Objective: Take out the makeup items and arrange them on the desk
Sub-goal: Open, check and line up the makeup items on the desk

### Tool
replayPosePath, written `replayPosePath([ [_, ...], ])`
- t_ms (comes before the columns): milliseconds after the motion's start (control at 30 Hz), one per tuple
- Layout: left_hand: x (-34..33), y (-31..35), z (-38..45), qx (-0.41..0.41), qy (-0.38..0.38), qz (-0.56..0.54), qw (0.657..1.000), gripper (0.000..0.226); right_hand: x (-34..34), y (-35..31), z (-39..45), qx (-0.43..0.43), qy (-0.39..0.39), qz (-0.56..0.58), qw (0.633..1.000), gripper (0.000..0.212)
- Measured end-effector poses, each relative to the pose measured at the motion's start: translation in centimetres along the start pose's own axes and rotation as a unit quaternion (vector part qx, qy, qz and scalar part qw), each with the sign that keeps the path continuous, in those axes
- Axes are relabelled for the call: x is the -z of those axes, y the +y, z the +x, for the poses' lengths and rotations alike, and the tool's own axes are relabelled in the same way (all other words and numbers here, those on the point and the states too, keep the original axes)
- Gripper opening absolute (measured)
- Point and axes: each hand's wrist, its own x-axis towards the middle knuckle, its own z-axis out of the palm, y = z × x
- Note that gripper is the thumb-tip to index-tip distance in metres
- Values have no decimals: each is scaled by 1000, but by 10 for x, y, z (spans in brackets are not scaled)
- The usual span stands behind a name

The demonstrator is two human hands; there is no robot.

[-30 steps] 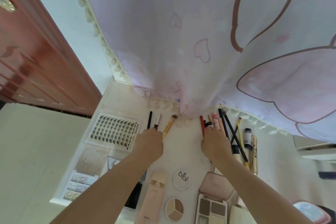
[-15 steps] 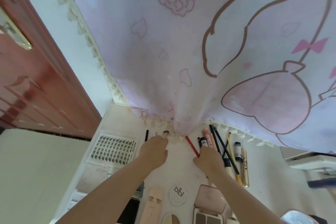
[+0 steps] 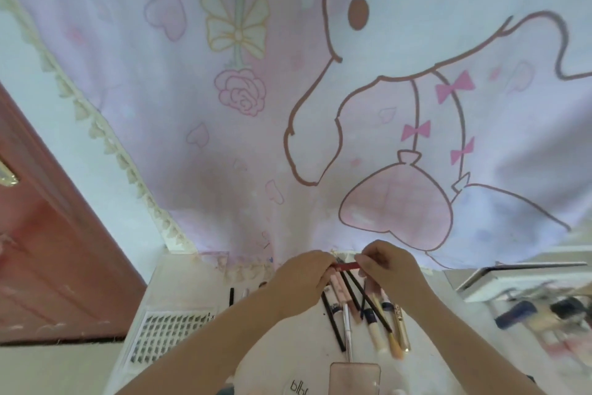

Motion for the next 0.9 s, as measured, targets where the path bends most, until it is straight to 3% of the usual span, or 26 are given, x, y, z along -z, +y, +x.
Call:
replayPosePath([
  [100,15,11,4,-34,23,79,996,32,1,-6,3,58,36,-64,996,28],
  [233,21,18,10,-71,84,152,982,31,-4,-9,7,96,84,-92,988,16],
  [333,10,12,13,-103,111,174,973,31,-7,-12,8,92,92,-90,987,13],
  [500,16,18,13,-84,85,245,962,33,-14,-15,6,52,93,-57,993,14],
  [700,12,9,4,-46,5,173,984,33,-22,-12,5,33,64,-50,996,16],
  [767,12,8,3,-32,-21,167,985,34,-26,-7,9,-4,42,-37,998,16],
  [900,10,-1,-3,16,-50,55,997,30,-32,2,13,-70,-8,13,997,20],
])
